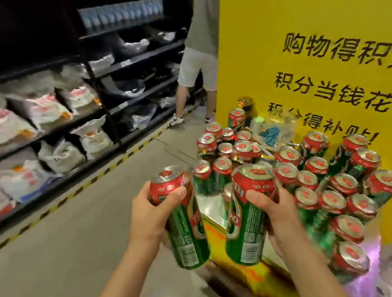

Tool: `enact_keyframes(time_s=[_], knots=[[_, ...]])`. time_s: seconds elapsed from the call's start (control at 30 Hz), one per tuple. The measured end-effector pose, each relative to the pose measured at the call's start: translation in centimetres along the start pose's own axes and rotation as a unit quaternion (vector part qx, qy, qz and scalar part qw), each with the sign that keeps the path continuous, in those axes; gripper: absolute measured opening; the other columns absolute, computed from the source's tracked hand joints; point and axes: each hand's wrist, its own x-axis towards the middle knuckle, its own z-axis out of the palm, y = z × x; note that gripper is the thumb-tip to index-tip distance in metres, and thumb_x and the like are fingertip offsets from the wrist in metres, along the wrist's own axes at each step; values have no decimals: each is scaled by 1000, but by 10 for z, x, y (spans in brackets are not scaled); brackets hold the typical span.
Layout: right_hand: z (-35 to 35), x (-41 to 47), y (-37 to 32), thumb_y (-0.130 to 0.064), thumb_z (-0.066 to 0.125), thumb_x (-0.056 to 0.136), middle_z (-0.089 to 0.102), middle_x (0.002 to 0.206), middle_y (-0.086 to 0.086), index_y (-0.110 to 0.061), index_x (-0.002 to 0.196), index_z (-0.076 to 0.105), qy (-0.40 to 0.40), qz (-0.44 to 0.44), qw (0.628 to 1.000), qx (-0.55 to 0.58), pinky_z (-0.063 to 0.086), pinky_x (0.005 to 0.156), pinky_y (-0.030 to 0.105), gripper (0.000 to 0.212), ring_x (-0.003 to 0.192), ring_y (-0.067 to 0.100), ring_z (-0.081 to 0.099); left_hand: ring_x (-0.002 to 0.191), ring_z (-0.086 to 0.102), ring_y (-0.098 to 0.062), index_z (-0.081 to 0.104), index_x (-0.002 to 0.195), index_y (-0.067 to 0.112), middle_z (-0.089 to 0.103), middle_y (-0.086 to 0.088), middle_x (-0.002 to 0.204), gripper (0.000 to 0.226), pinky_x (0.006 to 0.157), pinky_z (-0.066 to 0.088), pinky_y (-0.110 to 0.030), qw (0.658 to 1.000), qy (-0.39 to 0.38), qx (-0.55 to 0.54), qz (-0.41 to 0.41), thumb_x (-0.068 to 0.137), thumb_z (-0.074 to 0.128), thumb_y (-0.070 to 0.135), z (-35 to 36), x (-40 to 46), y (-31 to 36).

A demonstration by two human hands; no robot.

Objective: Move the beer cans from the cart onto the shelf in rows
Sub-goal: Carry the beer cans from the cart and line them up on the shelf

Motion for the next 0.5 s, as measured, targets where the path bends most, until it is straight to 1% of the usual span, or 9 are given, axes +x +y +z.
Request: enact_keyframes(time_s=[0.1,0.13,0.2,0.27,0.33,0.37,0.43,0.5], knots=[[48,4,14,-37,78,43,72,82,5,-17,92,69,-78,19,997,2,55,64,29,53,74,21,68,68,67,-1,62,89,24,72,8,74,58,55,48,-11,995,95,37,3,39,69,52,-55,-19,5],[65,4,19,-37,78,43,72,80,4,-17,89,70,-105,27,994,4,54,62,28,51,73,19,68,69,67,-1,61,89,25,71,6,75,58,55,48,-10,991,123,52,2,39,68,53,-73,-25,7],[101,4,27,-36,80,40,72,79,5,-15,88,69,-161,48,986,1,54,61,26,53,71,19,68,70,66,0,59,91,26,69,4,81,60,55,48,-11,980,183,75,-1,38,69,53,-108,-37,12],[138,3,34,-38,85,36,72,82,11,-15,89,70,-212,74,974,-12,54,63,32,60,74,26,68,70,66,1,58,92,28,67,5,85,58,54,46,-11,968,237,83,-3,39,71,50,-140,-47,16],[177,5,42,-39,85,36,72,85,14,-16,91,71,-252,94,963,-19,55,66,37,61,77,31,68,70,66,2,60,93,27,69,6,82,62,53,47,-10,956,282,78,-1,38,68,53,-173,-53,19],[196,6,45,-39,84,37,72,87,14,-18,92,71,-272,99,957,-28,54,68,38,60,79,31,68,70,66,1,61,93,27,69,6,79,63,52,47,-10,950,304,76,-1,38,67,55,-189,-54,20],[236,10,50,-39,80,40,73,88,10,-21,95,70,-313,108,943,-39,55,66,33,58,80,26,70,71,68,-3,63,92,27,71,8,75,61,55,48,-12,936,344,74,1,38,67,55,-222,-55,22],[279,15,55,-40,77,41,74,87,5,-20,98,68,-351,105,929,-46,54,61,22,61,77,17,70,74,69,-8,63,91,27,72,6,78,59,61,49,-20,923,377,76,5,40,68,56,-257,-51,24]])
